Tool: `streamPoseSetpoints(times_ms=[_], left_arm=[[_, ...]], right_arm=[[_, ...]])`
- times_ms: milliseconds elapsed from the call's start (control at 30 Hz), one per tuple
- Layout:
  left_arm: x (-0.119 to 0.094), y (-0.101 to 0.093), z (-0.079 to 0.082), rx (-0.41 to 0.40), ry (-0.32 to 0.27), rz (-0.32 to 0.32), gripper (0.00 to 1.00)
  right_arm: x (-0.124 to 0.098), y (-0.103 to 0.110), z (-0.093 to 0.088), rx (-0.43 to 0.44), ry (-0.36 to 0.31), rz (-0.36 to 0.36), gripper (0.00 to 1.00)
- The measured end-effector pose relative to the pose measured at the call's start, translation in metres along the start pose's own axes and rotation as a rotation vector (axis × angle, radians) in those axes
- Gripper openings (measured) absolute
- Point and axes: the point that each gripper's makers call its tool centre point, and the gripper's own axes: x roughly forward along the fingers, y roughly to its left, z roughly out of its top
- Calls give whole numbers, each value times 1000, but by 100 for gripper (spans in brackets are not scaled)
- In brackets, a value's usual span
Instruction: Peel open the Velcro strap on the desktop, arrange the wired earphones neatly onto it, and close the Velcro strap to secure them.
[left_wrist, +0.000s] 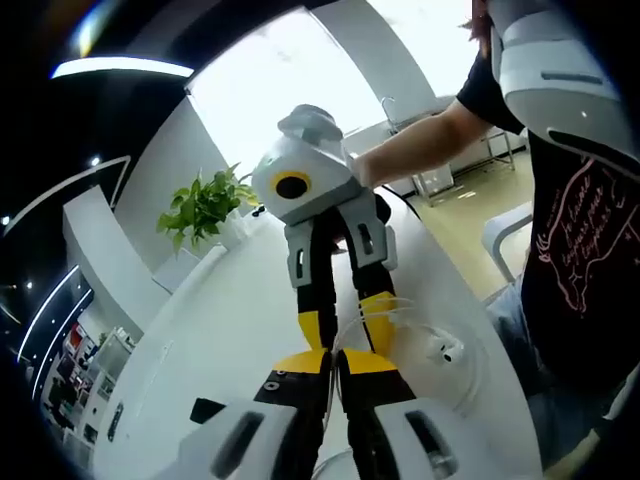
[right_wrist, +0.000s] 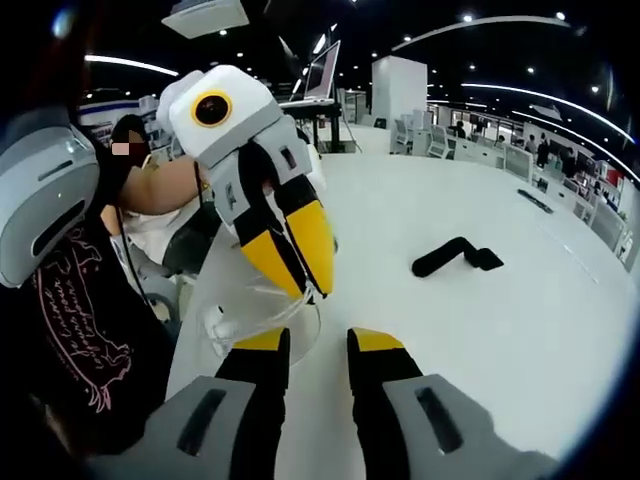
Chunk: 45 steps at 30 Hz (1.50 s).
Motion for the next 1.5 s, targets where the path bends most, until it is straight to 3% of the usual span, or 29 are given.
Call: streamPoseSetpoints(times_ms=[200,300,567,833,1033,1133,1367,1500], left_arm=[[-2,1,1,15,13,3,8],[-3,-1,0,20,22,1,8],[-5,-2,0,29,30,3,8],[-6,-6,-2,43,44,-4,8],[-2,-10,-11,36,77,-17,8],[0,-11,-17,52,111,-18,8],[1,-10,-16,58,111,-18,8],[-2,-7,-15,65,114,9,8]], right_arm=[[1,5,0,-36,43,11,19],[0,10,1,-97,69,20,16],[2,11,0,-112,139,36,4],[1,12,-3,-119,192,51,4],[-2,3,-6,-24,170,47,4],[-3,3,-7,-32,166,36,4],[-8,-3,2,-37,138,18,4],[-20,-10,3,5,137,-53,6]])
